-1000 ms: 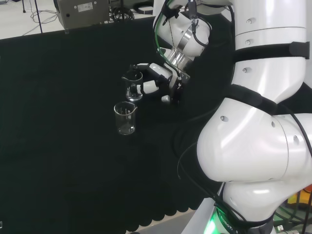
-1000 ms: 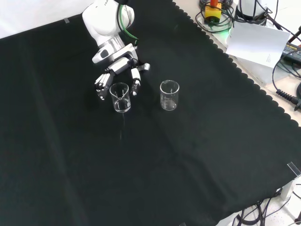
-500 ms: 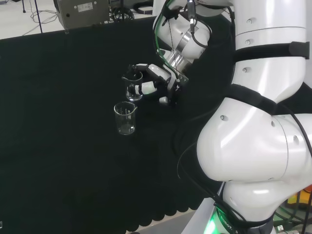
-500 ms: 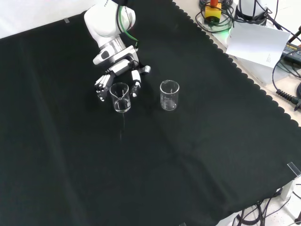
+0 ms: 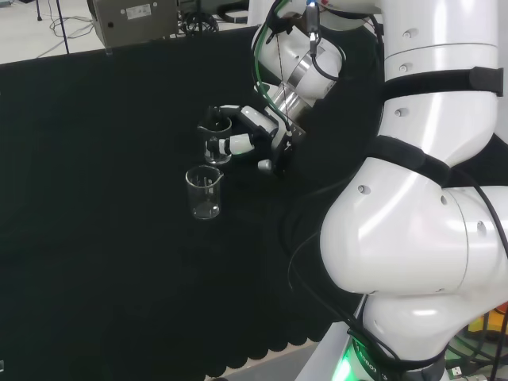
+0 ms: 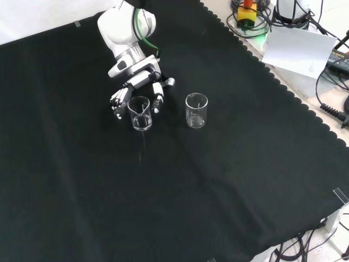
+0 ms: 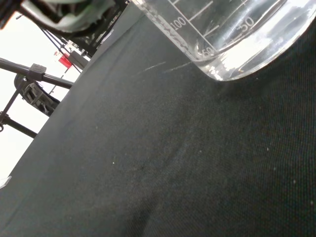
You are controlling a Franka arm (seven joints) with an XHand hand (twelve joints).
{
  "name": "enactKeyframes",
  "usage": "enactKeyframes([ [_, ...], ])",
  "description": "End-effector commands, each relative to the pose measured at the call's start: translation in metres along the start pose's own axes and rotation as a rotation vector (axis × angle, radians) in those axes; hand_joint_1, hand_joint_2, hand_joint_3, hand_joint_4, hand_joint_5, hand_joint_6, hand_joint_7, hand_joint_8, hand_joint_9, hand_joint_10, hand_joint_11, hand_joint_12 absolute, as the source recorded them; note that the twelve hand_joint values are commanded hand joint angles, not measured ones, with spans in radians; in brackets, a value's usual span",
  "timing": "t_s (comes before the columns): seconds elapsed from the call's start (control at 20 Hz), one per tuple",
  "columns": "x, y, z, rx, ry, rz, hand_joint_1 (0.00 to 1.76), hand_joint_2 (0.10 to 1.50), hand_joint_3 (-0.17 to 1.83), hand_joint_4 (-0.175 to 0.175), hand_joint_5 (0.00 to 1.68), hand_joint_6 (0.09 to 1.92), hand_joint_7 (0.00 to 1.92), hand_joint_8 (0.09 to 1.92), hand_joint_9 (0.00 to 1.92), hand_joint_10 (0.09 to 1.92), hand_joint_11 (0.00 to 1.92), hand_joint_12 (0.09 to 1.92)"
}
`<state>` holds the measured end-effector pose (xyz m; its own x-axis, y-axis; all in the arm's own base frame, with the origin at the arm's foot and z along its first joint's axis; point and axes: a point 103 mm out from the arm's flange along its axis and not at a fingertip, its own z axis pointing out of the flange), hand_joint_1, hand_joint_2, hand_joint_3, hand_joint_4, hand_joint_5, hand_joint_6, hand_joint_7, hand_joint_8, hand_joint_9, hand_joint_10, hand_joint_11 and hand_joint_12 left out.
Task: Pick up the beaker on the right.
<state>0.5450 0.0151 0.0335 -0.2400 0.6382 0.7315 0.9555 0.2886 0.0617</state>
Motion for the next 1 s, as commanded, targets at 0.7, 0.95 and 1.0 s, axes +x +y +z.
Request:
enactKeyframes([
  [0.7,0.001,0.007,0.004,-0.005,0.007,0.039,1.04,0.59,0.62,-0.014,0.60,1.02,0.46,0.71,0.67,0.55,0.22,1.36],
  [0.95,0.004,0.005,-0.008,-0.128,-0.047,0.094,1.10,0.85,0.47,-0.015,0.96,1.03,0.83,0.73,1.00,0.51,0.65,1.20],
  [1.0,0.007,0.005,-0.008,-0.158,-0.075,0.092,1.15,0.89,0.39,-0.002,0.99,1.04,0.94,0.76,1.09,0.48,0.81,1.11],
])
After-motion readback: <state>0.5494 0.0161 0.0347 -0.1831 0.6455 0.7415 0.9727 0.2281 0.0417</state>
